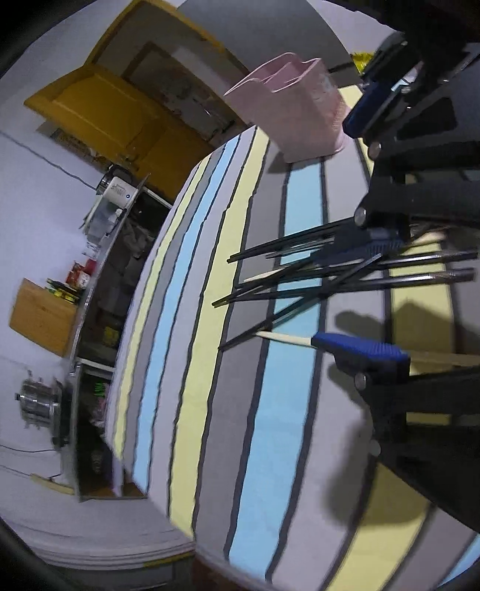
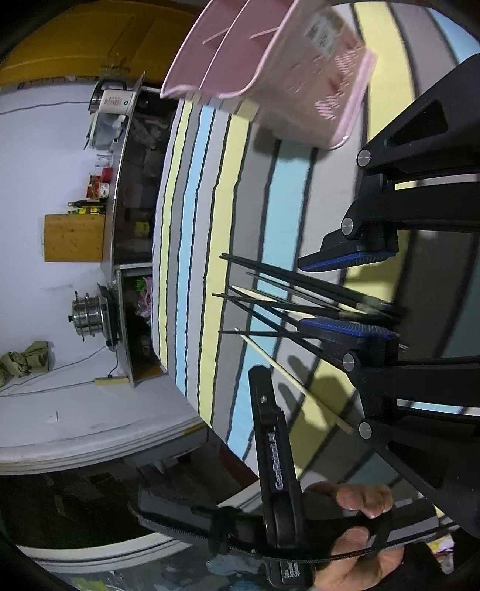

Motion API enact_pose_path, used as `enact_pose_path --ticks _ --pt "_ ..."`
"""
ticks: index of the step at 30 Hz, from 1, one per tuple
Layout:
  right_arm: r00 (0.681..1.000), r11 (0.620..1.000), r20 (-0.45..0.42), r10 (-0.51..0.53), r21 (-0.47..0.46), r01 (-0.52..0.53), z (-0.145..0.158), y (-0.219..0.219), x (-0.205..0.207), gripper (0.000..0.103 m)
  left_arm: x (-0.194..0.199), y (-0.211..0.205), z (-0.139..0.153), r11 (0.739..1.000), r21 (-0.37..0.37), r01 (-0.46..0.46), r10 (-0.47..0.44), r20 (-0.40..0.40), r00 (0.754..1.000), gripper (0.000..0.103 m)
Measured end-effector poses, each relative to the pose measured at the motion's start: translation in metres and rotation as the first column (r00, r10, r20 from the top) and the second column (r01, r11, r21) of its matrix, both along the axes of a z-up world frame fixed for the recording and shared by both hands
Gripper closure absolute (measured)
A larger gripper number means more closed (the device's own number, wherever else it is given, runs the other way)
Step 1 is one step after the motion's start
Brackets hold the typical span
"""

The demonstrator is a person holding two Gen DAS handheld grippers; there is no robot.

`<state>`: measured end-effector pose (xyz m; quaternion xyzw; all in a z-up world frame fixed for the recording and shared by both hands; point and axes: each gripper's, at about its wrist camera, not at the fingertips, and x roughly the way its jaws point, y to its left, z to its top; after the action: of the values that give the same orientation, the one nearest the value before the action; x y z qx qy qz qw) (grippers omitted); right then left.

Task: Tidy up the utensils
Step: 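Close the left tool on a black chopstick while the right tool grasps another black chopstick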

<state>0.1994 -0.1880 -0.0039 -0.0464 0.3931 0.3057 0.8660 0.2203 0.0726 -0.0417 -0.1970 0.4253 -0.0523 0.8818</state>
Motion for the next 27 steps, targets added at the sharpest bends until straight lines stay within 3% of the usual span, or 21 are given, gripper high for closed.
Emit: enact_pose_path --ticks 6,15,21,27 --pt "1.000 1.000 -0.007 -0.002 0.011 0.002 -0.003 0.003 0.014 0.076 0.031 -0.005 -0.020 1.000 -0.022 0.001 -0.003 -0.059 0.998 0.083" --pt "1.000 1.000 -0.018 -0.010 0.011 0.010 -0.008 0.003 0.019 0.076 0.053 -0.011 -0.034 0.998 0.036 -0.052 0.056 -0.126 0.990 0.089" --pt "1.000 1.000 -0.019 -0.012 0.013 0.012 -0.008 0.006 0.025 0.076 0.059 -0.010 -0.035 0.997 0.052 -0.062 0.068 -0.124 0.990 0.095" --pt "1.000 1.000 -0.019 -0.007 0.020 0.008 -0.008 0.014 0.035 0.076 0.054 -0.002 -0.028 0.998 0.000 -0.060 0.060 -0.087 0.994 0.098"
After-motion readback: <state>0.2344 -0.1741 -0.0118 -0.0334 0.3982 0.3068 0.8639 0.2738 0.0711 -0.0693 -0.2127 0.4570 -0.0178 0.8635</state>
